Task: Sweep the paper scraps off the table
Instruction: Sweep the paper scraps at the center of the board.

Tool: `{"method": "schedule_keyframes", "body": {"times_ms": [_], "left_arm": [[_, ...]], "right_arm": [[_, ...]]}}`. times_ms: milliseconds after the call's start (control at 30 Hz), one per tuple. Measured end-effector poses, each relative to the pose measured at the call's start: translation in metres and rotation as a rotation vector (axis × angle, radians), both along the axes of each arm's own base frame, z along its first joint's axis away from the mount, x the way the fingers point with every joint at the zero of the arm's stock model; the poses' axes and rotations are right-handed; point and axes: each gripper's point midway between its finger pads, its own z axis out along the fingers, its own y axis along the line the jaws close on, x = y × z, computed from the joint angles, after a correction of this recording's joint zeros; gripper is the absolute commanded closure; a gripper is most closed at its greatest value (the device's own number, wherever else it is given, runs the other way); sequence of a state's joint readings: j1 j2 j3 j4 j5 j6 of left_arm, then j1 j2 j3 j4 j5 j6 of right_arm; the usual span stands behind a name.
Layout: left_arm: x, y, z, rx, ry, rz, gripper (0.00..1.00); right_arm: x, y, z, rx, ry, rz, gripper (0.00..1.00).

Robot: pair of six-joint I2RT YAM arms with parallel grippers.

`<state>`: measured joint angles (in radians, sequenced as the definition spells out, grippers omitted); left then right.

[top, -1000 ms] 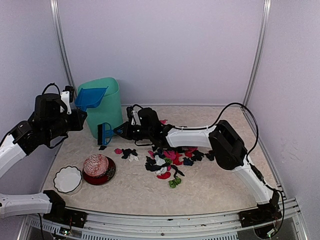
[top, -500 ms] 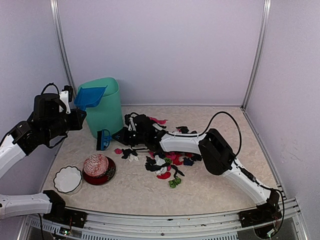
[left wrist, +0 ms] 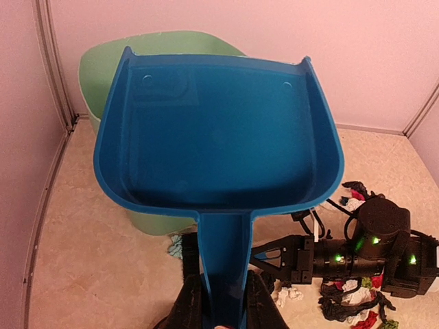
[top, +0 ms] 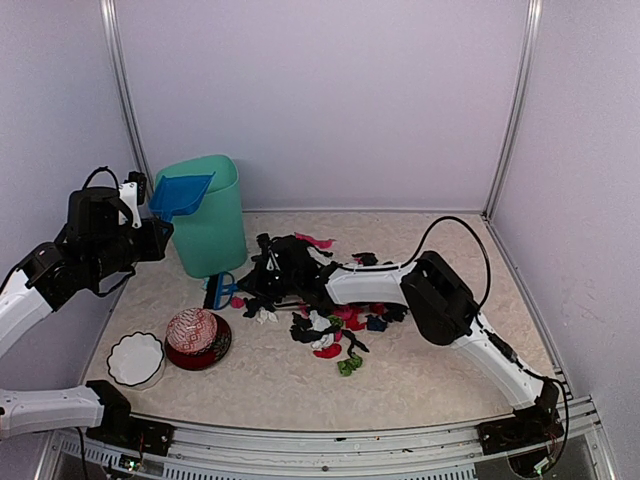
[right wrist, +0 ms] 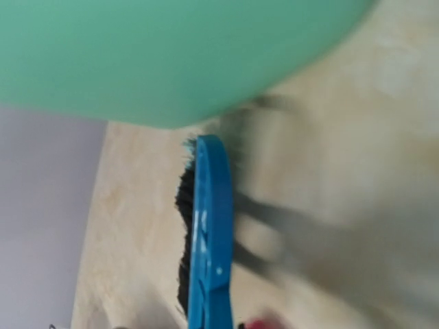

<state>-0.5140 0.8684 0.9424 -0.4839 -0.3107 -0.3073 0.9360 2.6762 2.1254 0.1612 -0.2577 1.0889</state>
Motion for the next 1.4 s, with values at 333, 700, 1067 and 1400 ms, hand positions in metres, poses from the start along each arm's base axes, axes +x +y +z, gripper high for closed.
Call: {"method": "schedule_keyframes", "body": {"times_ms": [333,700,1067,1400], "left_arm": [[0.001,0.001,0.000,-0.001,-0.002,0.002,1.00],[0.001,0.001,0.000,-0.001,-0.002,0.003,1.00],[0.001,0.001,0.000,0.000,-0.002,0.005,1.00],[0.001,0.002,0.000,0.001,-0.004,0.009,1.00]], "right_arm": [[0.014,-0.095,0.010,-0.099,0.040,-0.106,1.00],[0.000,-0.200,0.047,-0.177,-0.019,-0.202,1.00],[0.011,-0.204,0.143,-0.179,-0.309,-0.205,1.00],[0.065,-0.190,0.222,-0.371,-0.879,-0.217,1.00]]}}
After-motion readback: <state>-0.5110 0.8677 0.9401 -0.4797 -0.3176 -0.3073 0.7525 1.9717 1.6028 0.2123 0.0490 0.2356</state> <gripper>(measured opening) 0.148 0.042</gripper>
